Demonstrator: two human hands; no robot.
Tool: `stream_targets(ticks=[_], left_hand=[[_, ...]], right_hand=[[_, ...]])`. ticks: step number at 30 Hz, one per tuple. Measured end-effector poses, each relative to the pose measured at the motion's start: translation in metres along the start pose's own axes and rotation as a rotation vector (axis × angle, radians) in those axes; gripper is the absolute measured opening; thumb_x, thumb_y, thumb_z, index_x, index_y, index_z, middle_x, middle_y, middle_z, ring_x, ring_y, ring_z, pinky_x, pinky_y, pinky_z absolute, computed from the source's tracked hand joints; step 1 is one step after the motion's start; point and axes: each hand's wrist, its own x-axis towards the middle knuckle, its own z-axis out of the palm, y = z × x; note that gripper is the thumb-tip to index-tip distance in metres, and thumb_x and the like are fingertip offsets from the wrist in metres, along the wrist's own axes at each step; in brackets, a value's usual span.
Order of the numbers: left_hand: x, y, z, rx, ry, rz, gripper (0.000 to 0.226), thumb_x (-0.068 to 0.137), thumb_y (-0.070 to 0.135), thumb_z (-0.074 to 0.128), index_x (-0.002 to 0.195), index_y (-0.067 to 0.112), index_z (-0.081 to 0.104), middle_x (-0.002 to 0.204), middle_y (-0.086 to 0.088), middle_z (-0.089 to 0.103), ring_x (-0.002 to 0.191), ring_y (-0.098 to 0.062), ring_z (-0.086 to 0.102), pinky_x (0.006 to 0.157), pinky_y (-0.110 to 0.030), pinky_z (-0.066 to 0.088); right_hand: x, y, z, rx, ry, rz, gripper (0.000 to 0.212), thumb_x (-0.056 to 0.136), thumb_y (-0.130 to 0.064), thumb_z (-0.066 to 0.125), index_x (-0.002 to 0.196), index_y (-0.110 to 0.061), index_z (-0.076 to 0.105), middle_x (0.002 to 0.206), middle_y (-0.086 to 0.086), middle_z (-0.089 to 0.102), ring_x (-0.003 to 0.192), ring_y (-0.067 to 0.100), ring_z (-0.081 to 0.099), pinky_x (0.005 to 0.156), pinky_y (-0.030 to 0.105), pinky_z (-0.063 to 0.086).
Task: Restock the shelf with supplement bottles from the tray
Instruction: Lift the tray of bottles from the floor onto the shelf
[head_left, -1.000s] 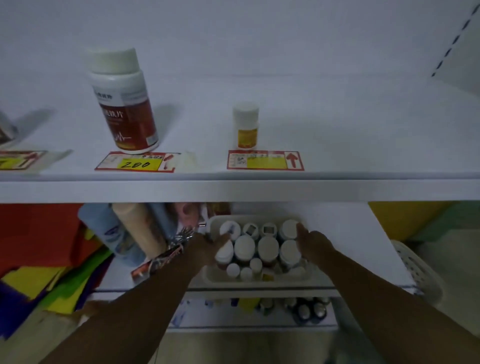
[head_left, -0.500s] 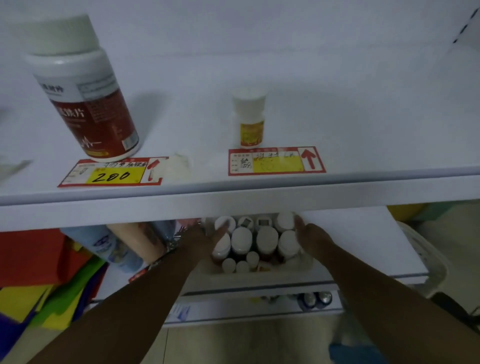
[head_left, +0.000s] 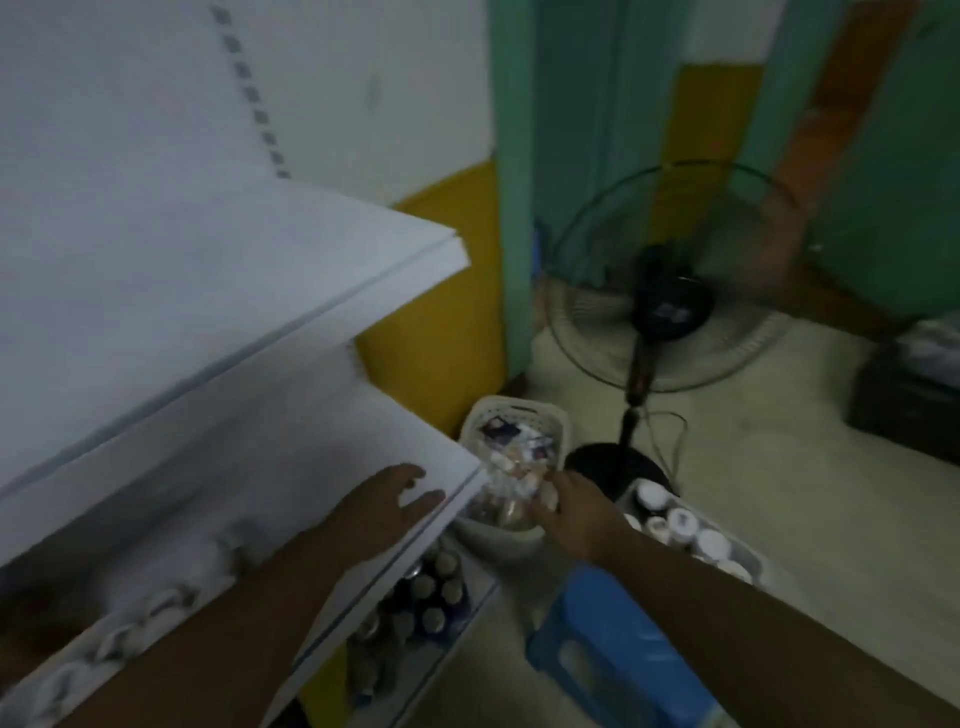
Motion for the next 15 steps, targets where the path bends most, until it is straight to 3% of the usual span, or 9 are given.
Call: stream_targets(ticks=[4,7,10,13,15], left_hand=[[0.055,0.076,0.066,0.125,-0.169,0.114,0.053,0.091,0.040,0.054,0.136,0.016,0.043,0.139,-0.006,0.049,0.127,-0.021,0.047,0.098,-0.024,0.034],[0.094,0.110,0.116,0.142,-0.249,0.141,0.052,0.086,0.041,0.060,0.129,0.013,0.050,0.128,-0.007,0.058,0.118,-0.024,0.054,0.097,-0.031,0.041],[0.128,0.125,0.171,0.111,-0.357,0.125,0.056,0.077,0.052,0.064,0.121,0.018,0.054,0.115,0.005,0.058,0.111,-0.019,0.056,0.097,-0.039,0.046],[0.157,0.122,0.225,0.101,-0.444,0.088,0.059,0.059,0.069,0.062,0.107,0.037,0.051,0.106,0.014,0.055,0.099,-0.007,0.054,0.085,-0.029,0.045],[0.174,0.114,0.256,0.125,-0.494,0.111,0.046,0.061,0.064,0.066,0.097,0.045,0.044,0.100,0.022,0.050,0.099,-0.004,0.050,0.076,-0.020,0.040]], right_hand=[[-0.036,0.100,-0.038,0.083,0.141,0.259,0.055,0.091,-0.044,0.051,0.131,-0.007,0.046,0.131,0.016,0.051,0.121,0.028,0.046,0.099,0.031,0.033],[-0.059,0.163,-0.048,0.159,0.192,0.417,0.051,0.090,-0.044,0.053,0.123,-0.005,0.051,0.124,0.014,0.056,0.117,0.030,0.050,0.095,0.033,0.037],[-0.073,0.218,-0.043,0.323,0.238,0.592,0.048,0.087,-0.044,0.057,0.119,-0.009,0.055,0.122,0.014,0.060,0.114,0.030,0.054,0.096,0.038,0.043],[-0.075,0.263,-0.021,0.422,0.245,0.740,0.053,0.085,-0.047,0.059,0.118,-0.007,0.054,0.122,0.017,0.059,0.114,0.030,0.054,0.093,0.033,0.043],[-0.068,0.286,-0.001,0.431,0.224,0.854,0.067,0.083,-0.053,0.058,0.127,-0.004,0.047,0.129,0.019,0.054,0.119,0.031,0.050,0.094,0.033,0.039]])
